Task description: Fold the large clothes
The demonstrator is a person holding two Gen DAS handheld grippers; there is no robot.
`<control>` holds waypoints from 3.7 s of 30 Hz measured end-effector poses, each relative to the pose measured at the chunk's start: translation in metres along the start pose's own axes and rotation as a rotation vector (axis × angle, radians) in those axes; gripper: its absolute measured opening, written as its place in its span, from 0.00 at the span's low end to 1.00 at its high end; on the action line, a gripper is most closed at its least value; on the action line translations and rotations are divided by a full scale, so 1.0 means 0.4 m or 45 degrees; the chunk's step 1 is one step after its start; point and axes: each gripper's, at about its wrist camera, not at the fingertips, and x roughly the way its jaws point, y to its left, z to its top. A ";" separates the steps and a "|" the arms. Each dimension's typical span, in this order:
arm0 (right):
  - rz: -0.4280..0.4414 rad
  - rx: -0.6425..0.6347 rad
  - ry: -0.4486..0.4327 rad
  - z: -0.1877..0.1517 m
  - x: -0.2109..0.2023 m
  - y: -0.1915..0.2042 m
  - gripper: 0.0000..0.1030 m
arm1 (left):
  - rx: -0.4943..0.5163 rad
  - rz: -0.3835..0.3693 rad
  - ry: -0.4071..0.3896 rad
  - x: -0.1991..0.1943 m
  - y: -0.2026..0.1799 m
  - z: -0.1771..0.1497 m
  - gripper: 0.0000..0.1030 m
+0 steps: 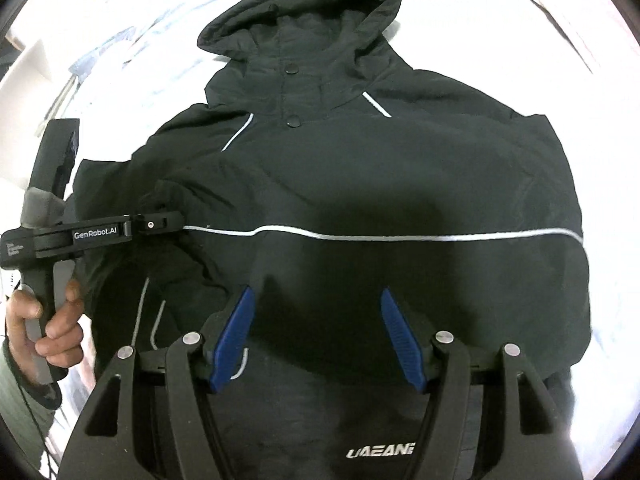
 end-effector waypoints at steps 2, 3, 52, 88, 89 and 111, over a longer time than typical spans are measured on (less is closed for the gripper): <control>-0.018 -0.009 -0.014 0.012 -0.008 0.000 0.67 | 0.033 -0.012 -0.093 -0.051 -0.013 0.001 0.22; -0.029 -0.014 -0.026 0.019 -0.015 -0.002 0.67 | 0.021 -0.044 -0.139 -0.089 -0.010 0.002 0.21; -0.298 0.031 0.220 0.005 0.064 -0.011 0.83 | -0.095 0.007 -0.297 -0.259 0.109 -0.192 0.72; -0.303 0.012 0.224 -0.088 -0.018 0.257 0.83 | -0.678 0.331 -0.531 -0.531 1.045 -0.255 0.31; -0.302 0.010 0.223 -0.077 -0.006 0.242 0.83 | -0.660 0.336 -0.545 -0.545 1.033 -0.254 0.29; -0.171 0.047 0.207 -0.068 -0.005 0.119 0.83 | 0.381 -0.054 -0.540 -0.446 0.043 -0.105 0.27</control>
